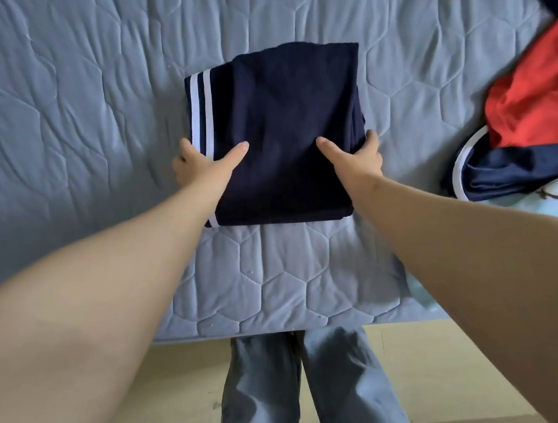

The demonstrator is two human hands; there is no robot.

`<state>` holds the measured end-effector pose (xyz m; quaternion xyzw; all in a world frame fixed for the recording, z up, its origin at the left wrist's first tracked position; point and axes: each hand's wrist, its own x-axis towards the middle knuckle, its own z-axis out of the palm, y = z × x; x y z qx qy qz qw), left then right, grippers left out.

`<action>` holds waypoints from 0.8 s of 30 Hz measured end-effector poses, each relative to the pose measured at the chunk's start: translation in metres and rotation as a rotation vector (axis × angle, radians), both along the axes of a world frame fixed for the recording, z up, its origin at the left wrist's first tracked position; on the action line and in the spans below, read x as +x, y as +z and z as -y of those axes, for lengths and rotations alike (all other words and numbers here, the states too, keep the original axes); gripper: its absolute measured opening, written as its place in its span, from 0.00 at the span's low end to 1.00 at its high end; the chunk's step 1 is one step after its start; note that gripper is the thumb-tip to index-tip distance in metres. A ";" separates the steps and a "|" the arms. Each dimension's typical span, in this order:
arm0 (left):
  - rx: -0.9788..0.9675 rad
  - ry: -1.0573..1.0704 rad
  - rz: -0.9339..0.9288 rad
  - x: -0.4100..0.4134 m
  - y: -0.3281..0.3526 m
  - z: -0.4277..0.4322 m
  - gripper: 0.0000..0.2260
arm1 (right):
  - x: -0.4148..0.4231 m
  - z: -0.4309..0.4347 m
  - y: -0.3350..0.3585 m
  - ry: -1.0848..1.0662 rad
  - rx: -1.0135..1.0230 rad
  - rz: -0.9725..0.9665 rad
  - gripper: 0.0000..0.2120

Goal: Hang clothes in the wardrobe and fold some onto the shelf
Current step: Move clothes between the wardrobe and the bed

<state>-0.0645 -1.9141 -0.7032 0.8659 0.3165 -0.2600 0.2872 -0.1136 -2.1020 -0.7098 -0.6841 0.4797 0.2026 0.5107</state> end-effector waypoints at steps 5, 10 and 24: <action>-0.223 0.068 -0.080 0.011 -0.034 -0.011 0.41 | 0.003 -0.010 -0.035 -0.026 -0.097 0.067 0.44; -0.544 0.154 -0.199 0.015 -0.033 -0.030 0.23 | -0.001 -0.013 -0.039 -0.126 0.090 0.095 0.25; -0.734 0.456 -0.259 -0.093 0.119 -0.083 0.09 | -0.067 -0.049 0.121 -0.015 0.339 -0.146 0.13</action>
